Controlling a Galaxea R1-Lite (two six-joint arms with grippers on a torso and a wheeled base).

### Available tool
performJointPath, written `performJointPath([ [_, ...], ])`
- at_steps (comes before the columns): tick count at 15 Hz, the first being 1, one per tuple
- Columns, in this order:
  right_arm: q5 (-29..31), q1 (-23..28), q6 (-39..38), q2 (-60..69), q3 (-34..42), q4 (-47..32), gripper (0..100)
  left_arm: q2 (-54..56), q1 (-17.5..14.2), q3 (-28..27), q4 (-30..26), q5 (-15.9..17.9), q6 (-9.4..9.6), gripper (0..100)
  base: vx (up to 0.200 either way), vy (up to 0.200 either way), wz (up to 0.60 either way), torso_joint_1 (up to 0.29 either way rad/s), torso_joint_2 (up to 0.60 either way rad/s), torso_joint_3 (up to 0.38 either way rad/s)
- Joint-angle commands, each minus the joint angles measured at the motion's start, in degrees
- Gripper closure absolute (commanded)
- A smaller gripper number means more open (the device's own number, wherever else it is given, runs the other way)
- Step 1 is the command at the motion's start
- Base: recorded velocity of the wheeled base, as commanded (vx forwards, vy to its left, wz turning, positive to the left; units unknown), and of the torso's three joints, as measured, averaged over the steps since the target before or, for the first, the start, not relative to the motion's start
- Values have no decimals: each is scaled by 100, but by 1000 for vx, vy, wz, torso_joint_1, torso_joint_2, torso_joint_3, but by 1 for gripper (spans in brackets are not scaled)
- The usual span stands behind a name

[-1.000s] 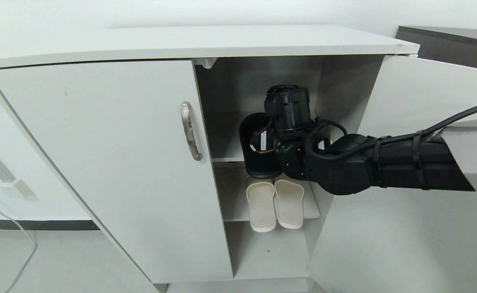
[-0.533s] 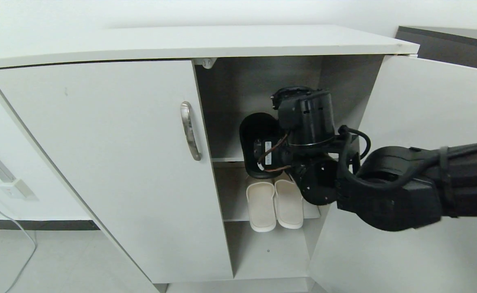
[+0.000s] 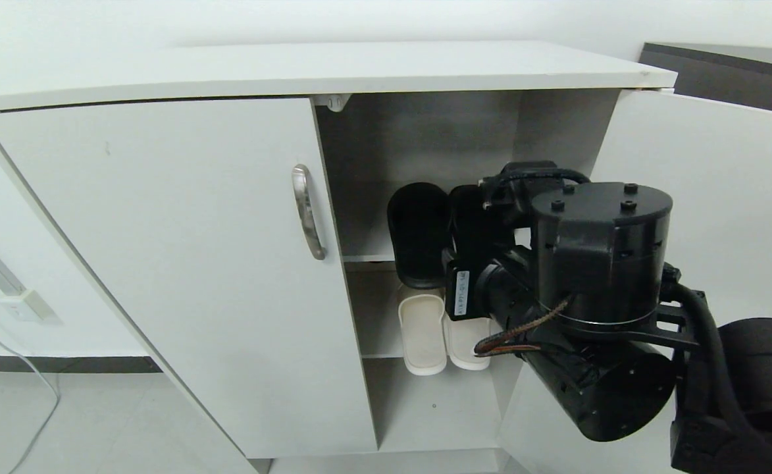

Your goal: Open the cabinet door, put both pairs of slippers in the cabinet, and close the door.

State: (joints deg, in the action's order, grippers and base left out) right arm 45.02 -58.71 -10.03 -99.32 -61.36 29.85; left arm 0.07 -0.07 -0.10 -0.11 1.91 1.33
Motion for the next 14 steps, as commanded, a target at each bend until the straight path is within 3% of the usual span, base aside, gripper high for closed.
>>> performJointPath([
  [1,-20,-18,1,18,115,12,100,-7,-1,1,2,2,-1,100,0,0,0,0,0,0],
  [10,-11,-18,1,-88,264,29,100,-7,-1,1,-7,2,-1,100,0,0,0,0,0,0],
  [14,-2,-18,1,-88,282,29,100,-7,-1,1,2,2,-1,100,-200,0,0,2,4,2],
])
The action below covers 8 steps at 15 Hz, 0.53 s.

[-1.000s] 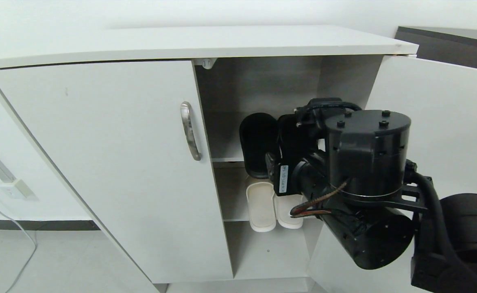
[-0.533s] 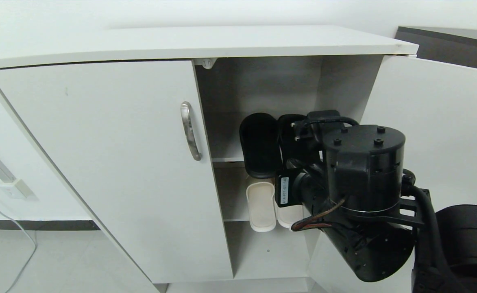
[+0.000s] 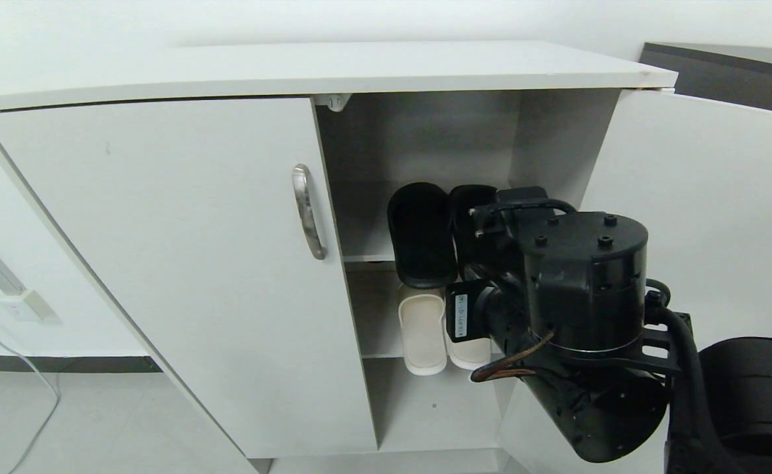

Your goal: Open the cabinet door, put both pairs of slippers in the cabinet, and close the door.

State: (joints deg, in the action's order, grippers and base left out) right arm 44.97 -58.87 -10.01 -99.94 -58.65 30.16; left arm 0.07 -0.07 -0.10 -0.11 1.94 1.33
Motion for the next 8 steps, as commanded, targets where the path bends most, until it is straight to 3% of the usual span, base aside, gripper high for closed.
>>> performJointPath([
  [1,-6,-2,-1,-26,29,-1,100,-7,-1,1,2,0,-1,100,-200,0,0,12,-2,7],
  [8,-6,7,8,-26,99,16,100,-7,-1,1,2,0,-1,100,-200,0,0,6,2,3],
])
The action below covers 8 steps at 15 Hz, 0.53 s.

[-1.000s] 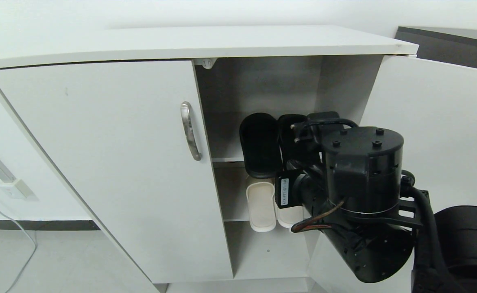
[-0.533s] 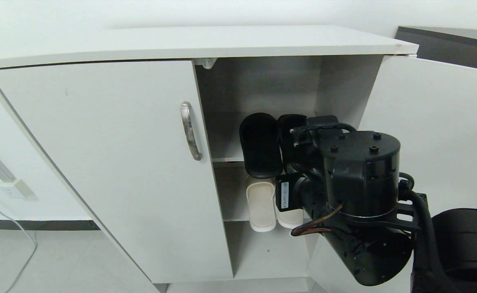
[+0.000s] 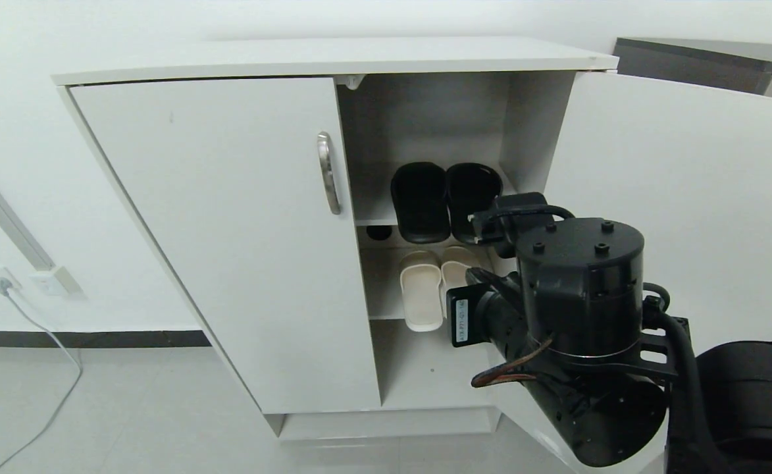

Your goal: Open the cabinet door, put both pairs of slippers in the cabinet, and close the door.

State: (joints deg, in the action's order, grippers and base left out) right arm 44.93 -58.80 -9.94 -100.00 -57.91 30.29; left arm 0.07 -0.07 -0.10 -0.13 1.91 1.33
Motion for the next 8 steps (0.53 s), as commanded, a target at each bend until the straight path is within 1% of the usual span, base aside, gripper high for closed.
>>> performJointPath([
  [1,-2,8,9,-20,60,56,100,-7,-1,1,5,2,-1,100,-200,0,0,-2,7,2],
  [4,-2,35,167,-20,166,152,100,-7,-1,1,-4,2,-10,100,-200,0,0,2,5,1],
  [8,-11,44,167,-20,174,152,100,-7,-1,1,5,2,-10,100,-200,0,0,1,1,-2],
])
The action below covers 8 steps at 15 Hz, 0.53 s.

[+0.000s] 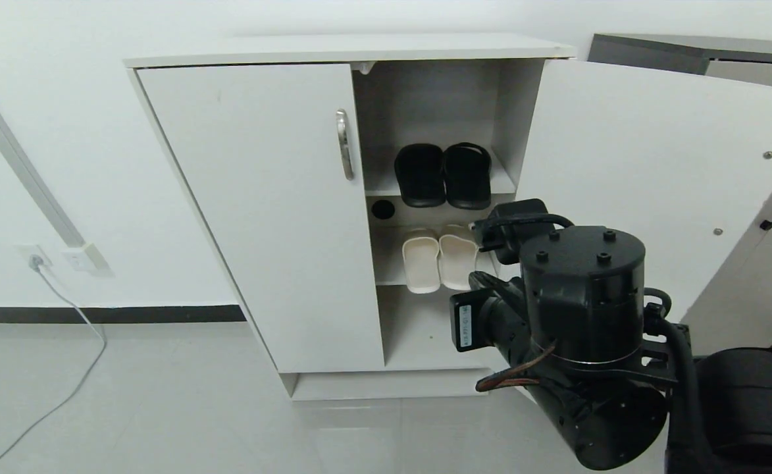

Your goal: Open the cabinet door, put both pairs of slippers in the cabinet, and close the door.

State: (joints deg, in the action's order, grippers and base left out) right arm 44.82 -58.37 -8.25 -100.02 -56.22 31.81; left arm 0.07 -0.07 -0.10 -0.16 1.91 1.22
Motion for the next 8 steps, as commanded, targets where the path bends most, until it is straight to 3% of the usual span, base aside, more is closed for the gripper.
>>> performJointPath([
  [1,0,1,8,-26,15,1,100,-7,-1,1,7,2,1,100,-200,0,0,-2,-2,2],
  [8,-9,1,8,-96,15,1,100,-7,-1,1,7,2,1,100,0,0,0,0,0,0],
])
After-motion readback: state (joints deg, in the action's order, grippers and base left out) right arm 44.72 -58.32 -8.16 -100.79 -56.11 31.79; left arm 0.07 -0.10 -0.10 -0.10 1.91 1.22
